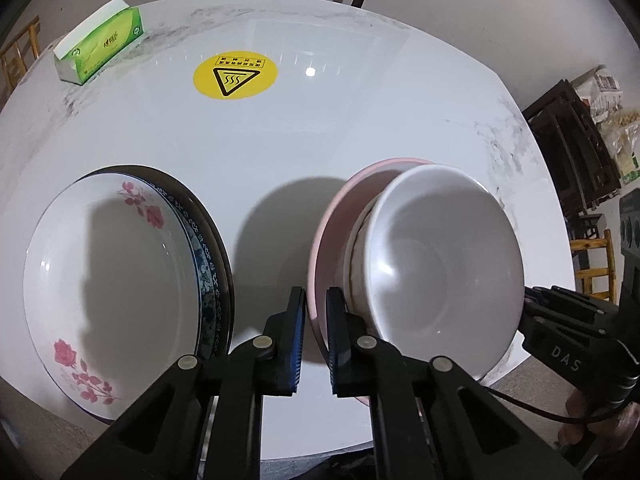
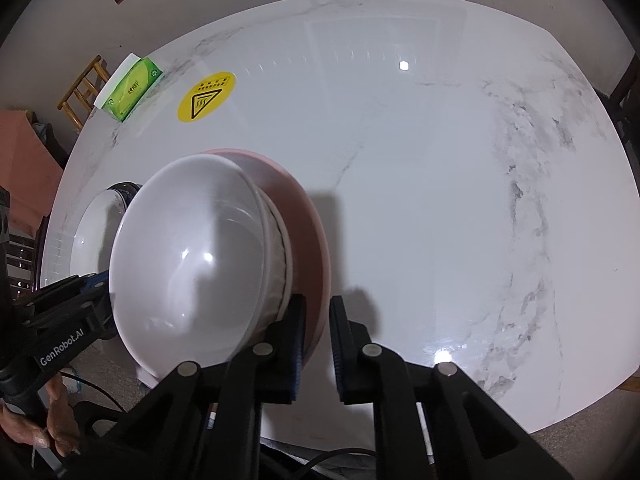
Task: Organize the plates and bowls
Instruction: 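Lift the pink bowl with nested bowls and carry it over the plate stack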
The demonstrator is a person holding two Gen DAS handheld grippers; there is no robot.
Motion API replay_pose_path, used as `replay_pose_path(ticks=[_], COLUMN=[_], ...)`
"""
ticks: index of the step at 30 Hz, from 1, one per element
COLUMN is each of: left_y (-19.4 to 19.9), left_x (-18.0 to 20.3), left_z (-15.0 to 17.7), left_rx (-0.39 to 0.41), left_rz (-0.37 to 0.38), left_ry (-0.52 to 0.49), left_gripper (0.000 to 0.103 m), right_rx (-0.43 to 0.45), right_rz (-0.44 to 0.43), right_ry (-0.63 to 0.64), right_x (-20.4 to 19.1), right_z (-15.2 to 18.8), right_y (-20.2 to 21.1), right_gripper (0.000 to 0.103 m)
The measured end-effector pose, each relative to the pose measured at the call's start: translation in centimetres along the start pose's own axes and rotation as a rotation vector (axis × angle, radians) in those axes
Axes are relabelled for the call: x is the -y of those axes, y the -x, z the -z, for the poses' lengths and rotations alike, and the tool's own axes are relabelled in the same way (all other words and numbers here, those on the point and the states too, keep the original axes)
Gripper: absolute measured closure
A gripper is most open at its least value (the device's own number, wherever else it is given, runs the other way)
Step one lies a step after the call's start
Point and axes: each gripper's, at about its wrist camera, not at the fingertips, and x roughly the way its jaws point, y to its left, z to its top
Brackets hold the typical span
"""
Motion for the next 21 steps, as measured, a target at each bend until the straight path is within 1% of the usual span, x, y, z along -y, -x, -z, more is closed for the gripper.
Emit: replay_pose_path(ticks=[21], left_y=[-0.16], left_x=[-0.23], left_z=[-0.20], left_rx=[0.004], left_rz=[0.004], left_ry=[0.006], left_gripper=[0.097], right_rx=[0.000], right_rz=[0.005], right_ry=[-0.018], right_x=[-0.04], right_z=[-0.21], right_y=[-0.14], right_gripper=[0.091])
